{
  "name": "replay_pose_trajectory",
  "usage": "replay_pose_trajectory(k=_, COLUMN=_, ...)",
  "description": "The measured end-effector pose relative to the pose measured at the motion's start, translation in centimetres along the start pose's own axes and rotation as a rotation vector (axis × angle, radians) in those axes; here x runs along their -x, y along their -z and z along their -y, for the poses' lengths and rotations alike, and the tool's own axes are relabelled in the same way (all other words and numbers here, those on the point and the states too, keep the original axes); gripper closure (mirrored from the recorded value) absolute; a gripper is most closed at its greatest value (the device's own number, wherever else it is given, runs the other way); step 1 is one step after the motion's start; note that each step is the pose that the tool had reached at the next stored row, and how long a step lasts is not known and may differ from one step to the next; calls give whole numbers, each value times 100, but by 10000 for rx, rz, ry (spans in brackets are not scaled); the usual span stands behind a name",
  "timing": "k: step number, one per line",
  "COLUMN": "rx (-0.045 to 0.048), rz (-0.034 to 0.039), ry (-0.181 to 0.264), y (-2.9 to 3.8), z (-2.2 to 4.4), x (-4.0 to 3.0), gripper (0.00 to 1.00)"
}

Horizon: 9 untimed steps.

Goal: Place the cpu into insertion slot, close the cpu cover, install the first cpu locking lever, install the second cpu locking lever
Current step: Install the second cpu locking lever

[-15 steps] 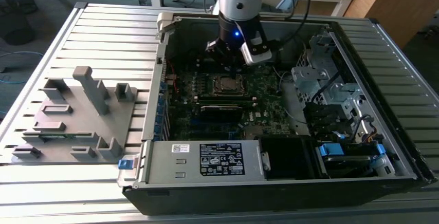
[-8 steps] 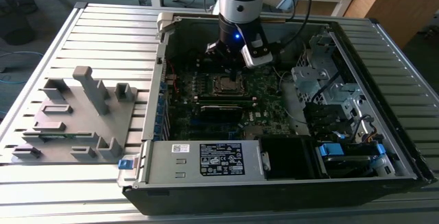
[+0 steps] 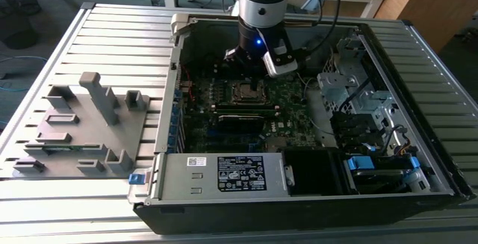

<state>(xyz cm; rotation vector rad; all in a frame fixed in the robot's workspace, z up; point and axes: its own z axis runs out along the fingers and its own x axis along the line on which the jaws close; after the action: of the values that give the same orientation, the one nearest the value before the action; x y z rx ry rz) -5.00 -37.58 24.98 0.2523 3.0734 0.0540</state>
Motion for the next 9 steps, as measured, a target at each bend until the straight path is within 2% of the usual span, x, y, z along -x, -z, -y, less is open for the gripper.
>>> replay_pose_trajectory(k=9, rx=-7, rz=0, ry=8, y=-11, z=17, x=-5, gripper=90)
